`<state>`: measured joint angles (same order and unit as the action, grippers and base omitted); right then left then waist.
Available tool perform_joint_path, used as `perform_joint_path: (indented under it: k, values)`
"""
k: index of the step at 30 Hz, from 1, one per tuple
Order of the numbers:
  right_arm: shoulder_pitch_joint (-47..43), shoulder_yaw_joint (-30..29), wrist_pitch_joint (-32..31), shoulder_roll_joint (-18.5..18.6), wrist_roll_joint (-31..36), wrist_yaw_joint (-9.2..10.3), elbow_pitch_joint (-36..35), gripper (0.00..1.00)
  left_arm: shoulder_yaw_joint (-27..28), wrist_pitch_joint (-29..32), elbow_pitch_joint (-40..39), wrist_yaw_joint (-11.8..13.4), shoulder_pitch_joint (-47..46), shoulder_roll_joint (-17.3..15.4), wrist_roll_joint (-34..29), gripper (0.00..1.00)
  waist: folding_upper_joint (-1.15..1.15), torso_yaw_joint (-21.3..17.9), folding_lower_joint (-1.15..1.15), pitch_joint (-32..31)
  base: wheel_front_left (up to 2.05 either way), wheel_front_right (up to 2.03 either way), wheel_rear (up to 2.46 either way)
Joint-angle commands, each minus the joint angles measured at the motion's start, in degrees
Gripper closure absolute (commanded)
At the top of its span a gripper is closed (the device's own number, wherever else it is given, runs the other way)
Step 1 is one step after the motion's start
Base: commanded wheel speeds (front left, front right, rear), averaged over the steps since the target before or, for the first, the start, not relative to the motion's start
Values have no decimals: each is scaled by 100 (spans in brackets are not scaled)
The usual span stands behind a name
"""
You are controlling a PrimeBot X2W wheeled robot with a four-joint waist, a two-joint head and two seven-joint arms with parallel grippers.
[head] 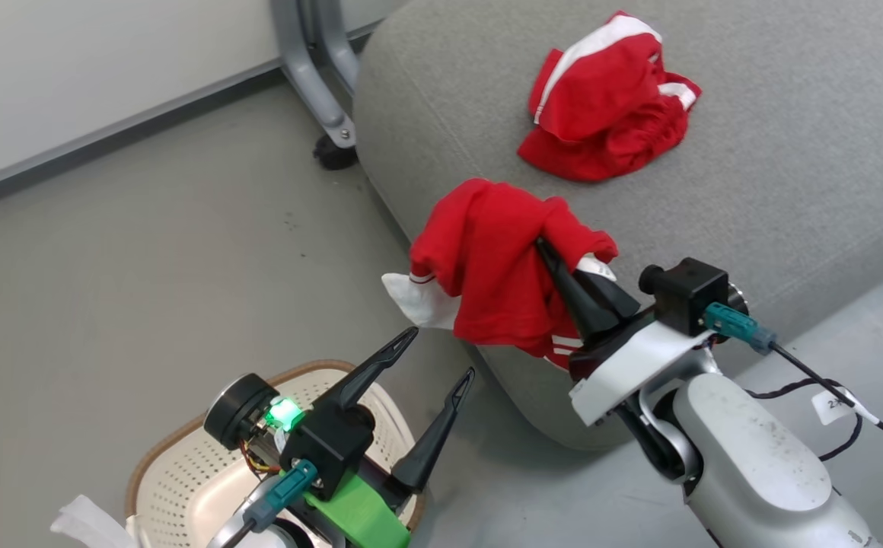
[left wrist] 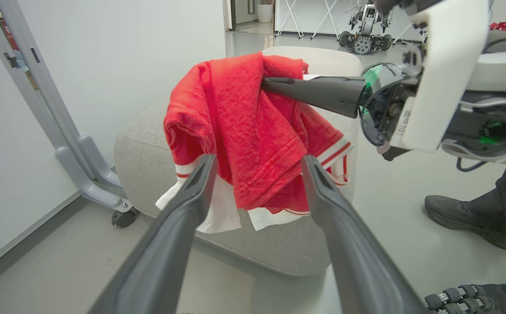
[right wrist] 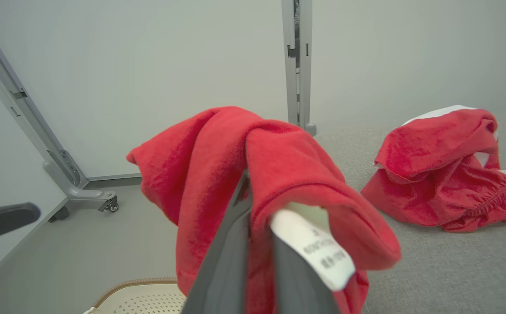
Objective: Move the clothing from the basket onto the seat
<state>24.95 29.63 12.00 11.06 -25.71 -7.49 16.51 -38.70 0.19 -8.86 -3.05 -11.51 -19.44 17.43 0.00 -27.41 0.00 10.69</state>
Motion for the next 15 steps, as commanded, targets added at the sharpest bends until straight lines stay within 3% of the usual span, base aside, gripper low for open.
perform_joint_path:
  k: [1, 8, 15]
  values:
    - [-9, -111, 58, -28, 48, 0, 24, 100, 6, 22, -25, -26, -112, -81, -39, 0, 0, -339, 0, 300, 0, 0, 0]
    - [295, -681, 194, 14, 56, 0, 174, 100, -66, 147, -193, -97, -336, -127, -109, 0, 0, -393, 0, 632, 0, 0, 0]
    - [1138, -1399, 283, 295, 66, 0, 257, 100, -162, 360, -416, -246, -883, -232, -228, 0, 0, -70, 0, 1312, 0, 0, 0]
